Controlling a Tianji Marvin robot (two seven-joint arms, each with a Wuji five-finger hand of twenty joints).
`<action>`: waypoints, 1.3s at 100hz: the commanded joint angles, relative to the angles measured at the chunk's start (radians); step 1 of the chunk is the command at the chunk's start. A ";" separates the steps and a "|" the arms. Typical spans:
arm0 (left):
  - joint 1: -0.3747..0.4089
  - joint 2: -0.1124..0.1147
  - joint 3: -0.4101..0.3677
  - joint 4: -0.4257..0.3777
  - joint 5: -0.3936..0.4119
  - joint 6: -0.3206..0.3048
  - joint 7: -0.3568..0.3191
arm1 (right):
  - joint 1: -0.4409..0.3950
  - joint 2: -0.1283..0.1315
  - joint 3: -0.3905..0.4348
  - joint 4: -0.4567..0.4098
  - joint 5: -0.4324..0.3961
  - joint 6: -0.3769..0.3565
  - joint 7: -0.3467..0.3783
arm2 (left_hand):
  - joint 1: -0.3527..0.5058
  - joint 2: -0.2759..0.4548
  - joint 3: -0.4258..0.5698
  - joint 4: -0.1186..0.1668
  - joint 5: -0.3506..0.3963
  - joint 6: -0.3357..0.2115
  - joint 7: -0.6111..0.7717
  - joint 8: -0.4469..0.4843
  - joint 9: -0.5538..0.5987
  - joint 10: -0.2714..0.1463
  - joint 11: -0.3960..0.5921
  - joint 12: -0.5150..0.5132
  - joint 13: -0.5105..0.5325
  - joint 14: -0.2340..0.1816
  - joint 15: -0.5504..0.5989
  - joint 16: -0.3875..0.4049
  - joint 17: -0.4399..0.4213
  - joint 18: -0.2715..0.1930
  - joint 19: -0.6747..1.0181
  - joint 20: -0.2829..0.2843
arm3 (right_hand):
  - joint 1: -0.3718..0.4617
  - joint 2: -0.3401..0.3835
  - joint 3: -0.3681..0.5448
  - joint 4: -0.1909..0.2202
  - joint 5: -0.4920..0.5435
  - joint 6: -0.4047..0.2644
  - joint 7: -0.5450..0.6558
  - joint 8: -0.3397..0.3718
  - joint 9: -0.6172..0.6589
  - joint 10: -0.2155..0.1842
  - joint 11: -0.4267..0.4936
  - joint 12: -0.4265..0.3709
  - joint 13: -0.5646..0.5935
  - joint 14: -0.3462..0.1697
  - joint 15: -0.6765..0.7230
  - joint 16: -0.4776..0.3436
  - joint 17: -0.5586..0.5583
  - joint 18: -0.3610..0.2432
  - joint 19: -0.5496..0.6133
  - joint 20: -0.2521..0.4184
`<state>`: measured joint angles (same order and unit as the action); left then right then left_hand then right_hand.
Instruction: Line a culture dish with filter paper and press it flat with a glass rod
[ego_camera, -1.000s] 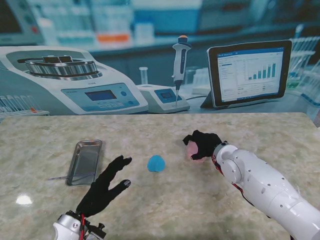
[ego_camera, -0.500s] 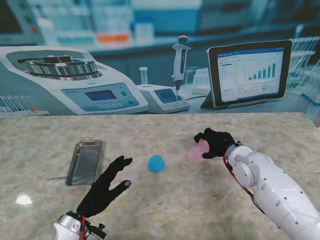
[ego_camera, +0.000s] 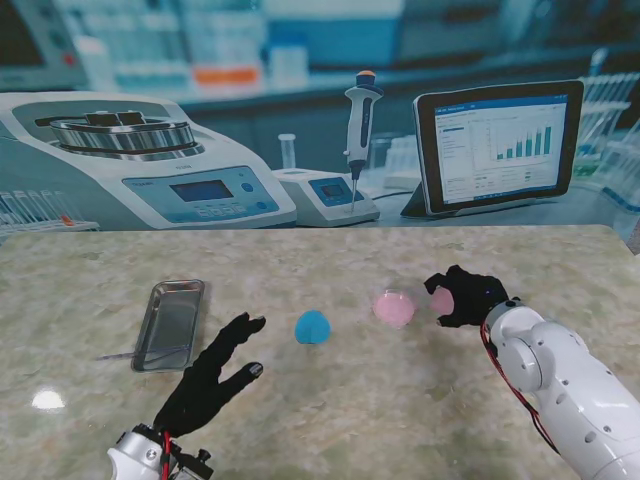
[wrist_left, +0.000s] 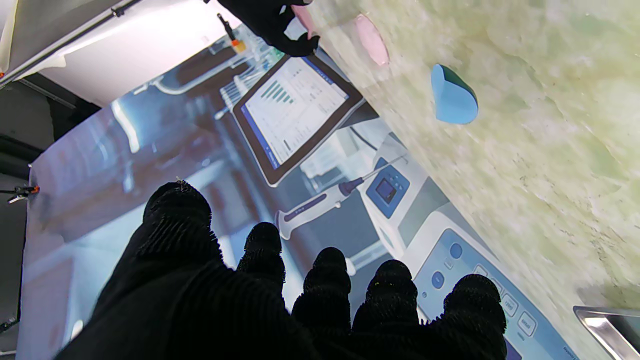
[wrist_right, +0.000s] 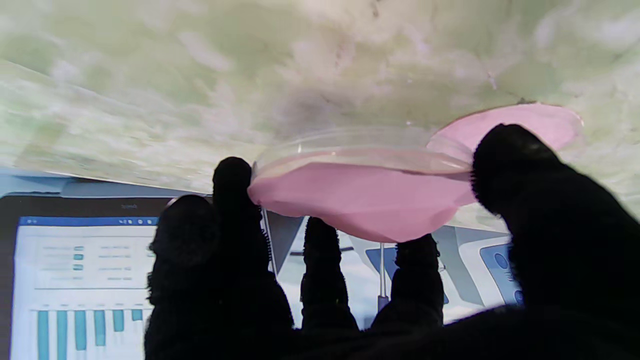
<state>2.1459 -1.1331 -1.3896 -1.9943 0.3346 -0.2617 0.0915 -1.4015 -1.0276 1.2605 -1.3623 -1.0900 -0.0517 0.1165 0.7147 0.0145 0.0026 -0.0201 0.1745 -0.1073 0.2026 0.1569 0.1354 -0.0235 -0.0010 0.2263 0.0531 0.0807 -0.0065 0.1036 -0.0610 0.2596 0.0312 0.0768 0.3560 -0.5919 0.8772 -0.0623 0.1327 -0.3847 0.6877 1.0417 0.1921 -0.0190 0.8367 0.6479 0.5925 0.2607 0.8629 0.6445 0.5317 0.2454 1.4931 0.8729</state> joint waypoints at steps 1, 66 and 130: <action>0.008 0.001 0.003 -0.003 -0.001 -0.003 -0.004 | -0.029 0.009 0.009 -0.006 -0.008 0.010 0.007 | 0.008 0.026 -0.016 0.014 -0.014 -0.031 0.007 -0.002 -0.019 -0.003 0.006 0.022 -0.028 -0.029 -0.008 0.010 -0.002 -0.029 -0.044 0.017 | 0.104 0.073 0.122 0.041 -0.018 -0.025 0.015 0.006 -0.013 -0.033 0.055 0.038 0.020 -0.087 0.048 0.025 0.003 -0.025 0.052 0.026; 0.005 0.001 0.015 -0.010 0.006 0.005 -0.002 | -0.173 0.010 0.122 -0.050 -0.044 0.055 0.016 | 0.008 0.028 -0.015 0.014 -0.013 -0.038 0.008 -0.002 -0.020 -0.005 0.006 0.022 -0.028 -0.030 -0.008 0.009 -0.002 -0.029 -0.044 0.016 | 0.097 0.076 0.118 0.041 -0.031 -0.025 -0.002 0.012 -0.028 -0.035 0.045 0.033 -0.004 -0.080 0.030 0.018 -0.026 -0.014 0.042 0.030; 0.015 0.001 0.005 -0.019 0.006 0.002 -0.001 | -0.169 0.015 0.094 -0.041 -0.054 0.074 0.055 | 0.007 0.026 -0.017 0.014 -0.016 -0.034 0.011 0.000 -0.019 -0.004 0.007 0.023 -0.028 -0.030 -0.008 0.010 -0.002 -0.029 -0.044 0.016 | 0.054 0.090 0.034 0.040 -0.038 -0.032 -0.209 0.065 -0.020 -0.031 -0.181 -0.103 -0.197 0.012 -0.211 -0.098 -0.218 0.107 -0.143 0.003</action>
<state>2.1519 -1.1329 -1.3829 -2.0049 0.3395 -0.2601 0.0940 -1.5640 -1.0131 1.3617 -1.4028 -1.1381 0.0156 0.1598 0.7147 0.0145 0.0026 -0.0201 0.1745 -0.1073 0.2026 0.1569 0.1354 -0.0235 -0.0010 0.2263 0.0531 0.0807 -0.0065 0.1036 -0.0610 0.2596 0.0312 0.0768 0.3970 -0.5146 0.8952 -0.0528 0.1142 -0.3854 0.5077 1.0843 0.1819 -0.0287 0.6672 0.5559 0.4377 0.2567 0.6894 0.5600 0.3368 0.3104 1.3703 0.8732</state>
